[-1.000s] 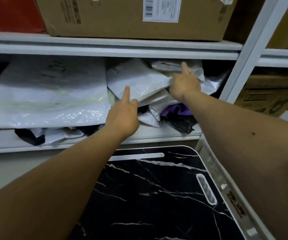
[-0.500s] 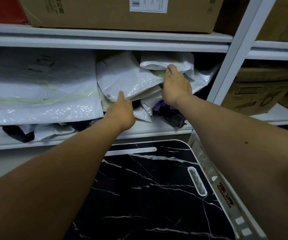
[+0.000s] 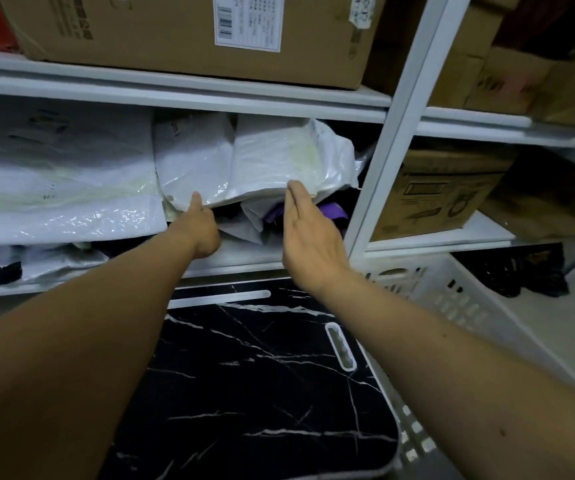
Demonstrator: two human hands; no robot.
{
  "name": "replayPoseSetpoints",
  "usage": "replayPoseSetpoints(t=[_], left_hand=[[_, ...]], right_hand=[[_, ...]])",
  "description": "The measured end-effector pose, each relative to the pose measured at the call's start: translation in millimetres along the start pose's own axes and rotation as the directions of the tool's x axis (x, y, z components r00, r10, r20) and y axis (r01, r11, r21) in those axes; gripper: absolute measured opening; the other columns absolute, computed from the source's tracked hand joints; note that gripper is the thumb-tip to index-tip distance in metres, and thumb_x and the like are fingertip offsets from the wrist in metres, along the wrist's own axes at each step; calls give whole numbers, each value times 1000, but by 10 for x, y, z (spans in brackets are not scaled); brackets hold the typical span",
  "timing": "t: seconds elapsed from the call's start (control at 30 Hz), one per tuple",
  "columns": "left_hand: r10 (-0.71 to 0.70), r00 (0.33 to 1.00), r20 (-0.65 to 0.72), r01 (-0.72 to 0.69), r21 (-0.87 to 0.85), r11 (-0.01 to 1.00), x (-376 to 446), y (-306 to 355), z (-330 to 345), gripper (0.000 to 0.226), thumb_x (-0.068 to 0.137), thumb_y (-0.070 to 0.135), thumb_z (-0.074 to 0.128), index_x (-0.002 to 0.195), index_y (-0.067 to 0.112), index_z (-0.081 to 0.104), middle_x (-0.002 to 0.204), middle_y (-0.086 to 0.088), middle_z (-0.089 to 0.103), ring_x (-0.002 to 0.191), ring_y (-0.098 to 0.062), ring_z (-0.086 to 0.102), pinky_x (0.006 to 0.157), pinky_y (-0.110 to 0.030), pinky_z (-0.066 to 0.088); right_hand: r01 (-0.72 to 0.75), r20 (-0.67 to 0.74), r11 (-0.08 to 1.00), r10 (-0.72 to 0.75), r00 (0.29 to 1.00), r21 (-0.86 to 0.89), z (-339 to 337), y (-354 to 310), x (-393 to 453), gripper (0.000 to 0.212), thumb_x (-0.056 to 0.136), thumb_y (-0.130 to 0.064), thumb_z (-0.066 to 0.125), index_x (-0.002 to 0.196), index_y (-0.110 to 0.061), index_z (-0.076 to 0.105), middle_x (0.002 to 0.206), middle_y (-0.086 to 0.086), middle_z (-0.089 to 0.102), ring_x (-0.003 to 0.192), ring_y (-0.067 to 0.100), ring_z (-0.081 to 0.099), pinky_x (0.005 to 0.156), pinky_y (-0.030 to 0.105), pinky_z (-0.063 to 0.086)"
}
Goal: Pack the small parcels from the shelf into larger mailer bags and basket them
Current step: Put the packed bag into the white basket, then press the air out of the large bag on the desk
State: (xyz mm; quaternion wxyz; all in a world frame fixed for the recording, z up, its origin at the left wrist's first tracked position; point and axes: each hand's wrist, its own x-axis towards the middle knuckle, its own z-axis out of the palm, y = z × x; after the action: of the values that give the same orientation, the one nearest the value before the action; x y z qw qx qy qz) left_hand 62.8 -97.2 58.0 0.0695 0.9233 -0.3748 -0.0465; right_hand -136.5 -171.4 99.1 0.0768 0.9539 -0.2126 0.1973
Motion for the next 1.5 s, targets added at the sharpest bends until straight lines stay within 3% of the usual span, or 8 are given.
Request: replayPoseSetpoints(t=[0.17, 0.33, 0.53, 0.8, 0.97, 1.07, 1.27, 1.5], left_hand=[[70, 998, 10, -70, 45, 997, -93, -120, -54, 69, 95, 22, 53, 152, 8, 17, 158, -8, -11, 140, -36, 27, 109, -48, 33], [92, 996, -5, -90, 135, 987, -315, -56, -129, 54, 97, 9, 44, 145, -4, 22, 158, -16, -9, 143, -38, 19, 109, -44, 31], [120, 992, 34, -122, 78, 989, -494, -48, -5, 50, 93, 1, 42, 142, -1, 32, 159, -16, -7, 141, -35, 28, 106, -41, 35], [71, 948, 312, -84, 28, 996, -1128, -256, 564, 46, 101, 31, 39, 141, 9, 38, 146, -14, 40, 129, -32, 42, 106, -38, 36], [110, 926, 362, -121, 8, 993, -1558, -327, 908, 56, 101, 46, 20, 154, 29, 8, 162, -3, -7, 149, -27, 1, 117, -54, 13], [152, 954, 259, -174, 63, 983, -1773, -286, 1064, 58, 103, 40, 24, 153, 30, -4, 161, -2, -12, 149, -21, -7, 117, -52, 7], [258, 935, 245, -312, 214, 926, -1909, -340, 1462, 74, 99, 39, 37, 151, 27, -14, 160, -2, -15, 148, -22, -9, 119, -52, 9], [252, 927, 279, -325, 260, 909, -1974, -315, 1712, 64, 102, 40, 18, 148, 24, -23, 158, -4, -23, 147, -23, -16, 119, -52, 9]], right_hand=[[42, 88, 999, -41, 995, -10, 210, -318, -662, 70, 95, -9, 41, 151, 6, 1, 159, 15, 6, 110, 23, 48, 83, 31, 44], [-41, 120, 991, 25, 992, 131, 546, -726, -1308, 74, 71, -19, 73, 137, 0, 48, 126, 8, 57, 75, 13, 58, 61, 25, 47], [55, 261, 983, -100, 960, 175, 713, -1115, -1818, 62, 89, -9, 51, 144, 9, 30, 150, 20, 27, 94, 31, 55, 86, 43, 48], [288, 213, 939, -325, 921, 190, 847, -1550, -2282, 32, 71, -21, 60, 100, -13, 71, 108, 6, 59, 62, 16, 52, 62, 28, 47], [221, 29, 943, -235, 972, 248, 743, -1573, -2169, 7, 71, -27, 56, 72, -22, 61, 78, -1, 55, 55, 16, 50, 49, 27, 37], [-35, -12, 967, 39, 999, 251, 812, -1596, -1960, 20, 72, -26, 61, 90, -20, 64, 100, 2, 64, 87, 20, 61, 80, 38, 53], [-83, 477, 994, 109, 872, -76, 1075, -1613, -1838, 81, 95, -50, 45, 151, 1, 15, 157, 26, 13, 147, 39, 5, 107, 54, -17], [-56, 607, 994, 103, 788, -96, 1373, -1516, -1954, 88, 98, -60, 22, 149, 0, -15, 157, 25, -17, 144, 41, -19, 103, 55, -28]])
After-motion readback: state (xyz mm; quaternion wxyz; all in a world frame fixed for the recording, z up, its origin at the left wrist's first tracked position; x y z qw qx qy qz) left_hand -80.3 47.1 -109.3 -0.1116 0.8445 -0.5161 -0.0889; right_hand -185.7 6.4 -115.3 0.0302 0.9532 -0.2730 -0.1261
